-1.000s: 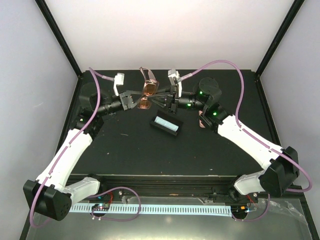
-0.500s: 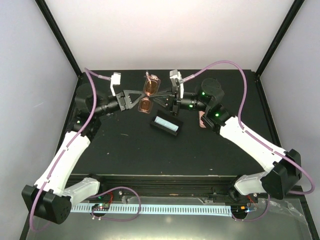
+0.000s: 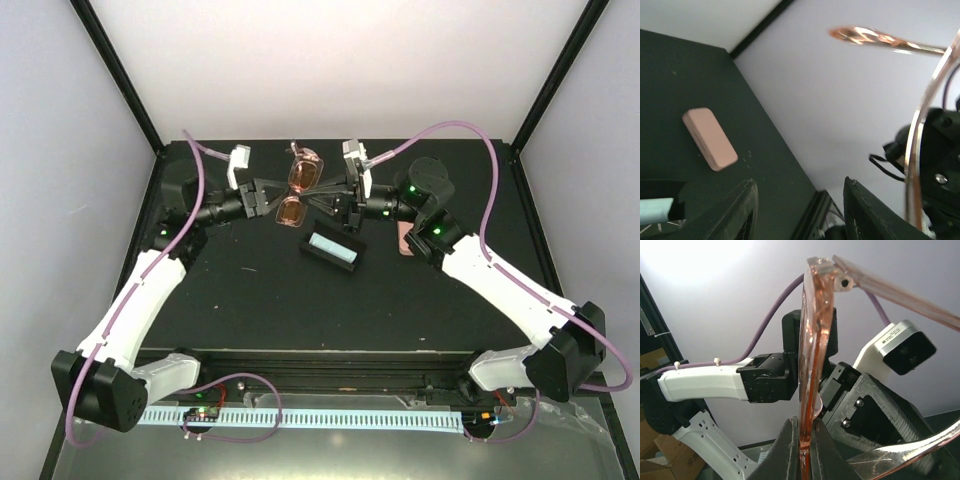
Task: Organize the sunglasses
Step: Fold the sunglasses.
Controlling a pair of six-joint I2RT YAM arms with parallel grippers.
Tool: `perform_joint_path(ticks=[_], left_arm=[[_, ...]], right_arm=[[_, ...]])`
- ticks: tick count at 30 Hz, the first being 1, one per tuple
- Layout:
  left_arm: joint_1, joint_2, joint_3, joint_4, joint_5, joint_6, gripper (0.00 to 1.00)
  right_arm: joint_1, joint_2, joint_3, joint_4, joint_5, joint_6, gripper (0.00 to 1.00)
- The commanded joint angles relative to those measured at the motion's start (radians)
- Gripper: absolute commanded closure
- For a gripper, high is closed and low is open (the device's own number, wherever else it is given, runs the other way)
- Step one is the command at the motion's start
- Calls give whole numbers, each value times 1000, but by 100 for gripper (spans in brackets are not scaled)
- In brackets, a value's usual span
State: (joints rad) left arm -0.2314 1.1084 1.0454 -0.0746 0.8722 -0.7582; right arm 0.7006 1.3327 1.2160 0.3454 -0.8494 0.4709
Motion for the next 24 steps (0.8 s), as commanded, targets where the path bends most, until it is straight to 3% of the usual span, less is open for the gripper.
perform_joint_path(ticks=[1,6,10,15,18,24], left_arm=[[-41,9,84,74,181,32,51],[-54,-36,77,254,269,-19,45],[-53,-68,75,217,248,51,44],[-17,-114,135,-56,-64,229,47],[-13,-137,145,-70,-246,280,46],[-13,-57,213,-41,-277,264,40]], right_arm=[[2,34,31,23,-26,7,99],[2,47,30,4,-23,9,99],[2,34,32,-5,-25,8,99],[2,2,24,-53,-36,-24,99],[1,-14,2,-62,-75,-38,99],[2,-36,-24,-79,-181,-60,99]])
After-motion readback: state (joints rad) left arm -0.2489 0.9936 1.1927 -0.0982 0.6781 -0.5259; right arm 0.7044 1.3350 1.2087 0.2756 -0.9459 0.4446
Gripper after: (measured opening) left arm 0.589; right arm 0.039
